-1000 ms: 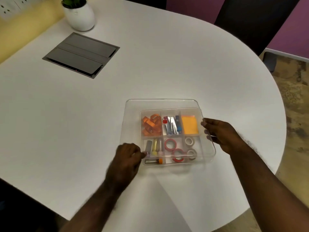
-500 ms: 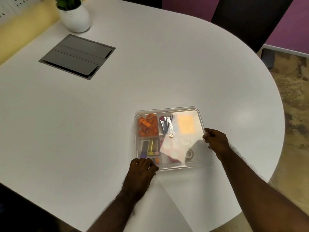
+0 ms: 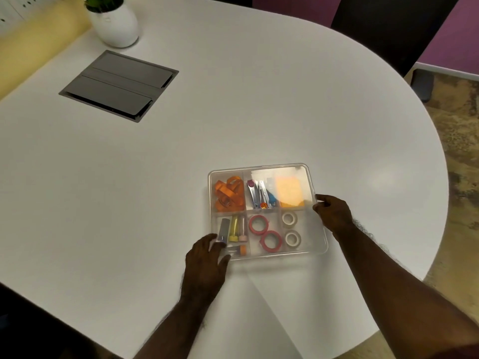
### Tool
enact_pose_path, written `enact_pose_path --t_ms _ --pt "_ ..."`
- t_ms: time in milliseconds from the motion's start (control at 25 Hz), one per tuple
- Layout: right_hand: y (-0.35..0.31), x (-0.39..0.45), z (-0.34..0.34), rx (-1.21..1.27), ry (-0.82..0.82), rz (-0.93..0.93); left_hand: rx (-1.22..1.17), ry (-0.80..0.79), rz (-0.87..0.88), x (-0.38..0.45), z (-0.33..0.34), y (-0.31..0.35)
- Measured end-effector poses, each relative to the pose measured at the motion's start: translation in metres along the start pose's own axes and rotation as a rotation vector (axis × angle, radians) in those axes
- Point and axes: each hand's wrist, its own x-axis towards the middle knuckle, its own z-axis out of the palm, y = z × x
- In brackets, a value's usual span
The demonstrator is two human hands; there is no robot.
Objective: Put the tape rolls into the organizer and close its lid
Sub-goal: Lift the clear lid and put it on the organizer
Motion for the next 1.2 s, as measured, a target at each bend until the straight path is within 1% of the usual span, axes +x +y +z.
enact_pose_path --t_ms 120,200,360,440,560,680,760,800,920,1000,1080,1200 --pt "-0.004 0.005 -0.001 -0.012 -0.003 0.007 -0.251 -0.01 -0.281 0.008 0.0 -0.004" --pt "-0.007 0.008 -0.001 -0.002 -0.027 0.041 -0.404 -0.02 -0.419 0.016 0.001 -0.006" --pt "-0.008 0.012 -0.006 0.079 -0.087 0.155 -0.804 -0.129 -0.718 0.034 -0.002 -0.007" --pt "-0.009 0.014 -0.01 0.107 -0.147 0.213 -0.951 -0.18 -0.825 0.039 -0.006 -0.01" --pt "-0.012 0.018 -0.012 0.121 -0.204 0.28 -1.056 -0.249 -0.89 0.043 -0.012 -0.013" --pt "-0.021 0.024 -0.016 0.089 -0.282 0.31 -1.075 -0.262 -0.907 0.047 -0.017 -0.013" --pt "-0.033 0.03 -0.016 0.072 -0.368 0.258 -1.081 -0.258 -0.913 0.047 -0.017 -0.013" --pt "-0.041 0.033 -0.014 0.075 -0.375 0.211 -1.08 -0.254 -0.915 0.046 -0.017 -0.012" --pt "-0.066 0.045 0.0 0.084 -0.27 0.067 -1.061 -0.248 -0.921 0.047 -0.014 -0.013" --pt "-0.079 0.056 0.008 0.054 -0.236 0.004 -1.048 -0.239 -0.927 0.047 -0.012 -0.016" --pt "-0.085 0.066 0.013 0.016 -0.216 -0.033 -1.034 -0.24 -0.929 0.047 -0.011 -0.017" --pt "-0.086 0.08 0.021 -0.031 -0.166 -0.036 -1.015 -0.238 -0.933 0.047 -0.01 -0.017"
